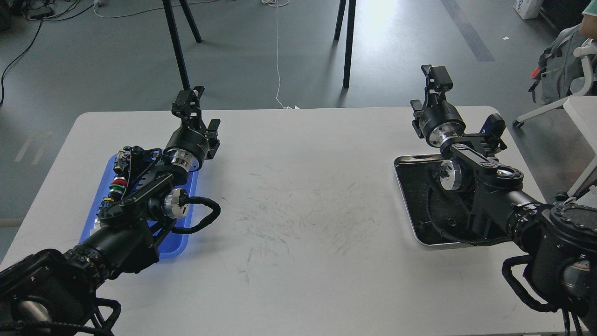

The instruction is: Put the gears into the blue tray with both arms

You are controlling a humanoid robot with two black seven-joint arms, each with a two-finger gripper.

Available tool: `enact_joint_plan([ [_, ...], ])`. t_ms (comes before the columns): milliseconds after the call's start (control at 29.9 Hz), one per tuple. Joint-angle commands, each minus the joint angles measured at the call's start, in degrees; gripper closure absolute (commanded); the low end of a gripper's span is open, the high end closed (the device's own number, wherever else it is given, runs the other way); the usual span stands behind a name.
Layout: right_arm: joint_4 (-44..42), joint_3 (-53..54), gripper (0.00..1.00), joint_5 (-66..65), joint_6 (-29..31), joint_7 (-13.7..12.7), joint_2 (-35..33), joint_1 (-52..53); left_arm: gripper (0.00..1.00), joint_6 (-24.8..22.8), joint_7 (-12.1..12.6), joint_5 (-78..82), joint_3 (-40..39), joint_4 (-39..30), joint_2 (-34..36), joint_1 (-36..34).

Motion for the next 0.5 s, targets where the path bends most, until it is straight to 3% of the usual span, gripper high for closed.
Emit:
enact_joint_plan([
  [0,0.0,0.0,0.02,0.0,0.0,0.0,0.0,0.1,0.02,0.0,0.0,0.0,0.0,0.0,0.0,0.0],
  [468,0.0,0.2,0.02,0.0,0.0,0.0,-0.1,-0.1,0.02,-0.4,0.0,0.1,-0.1,0.0,0.0,-0.1],
])
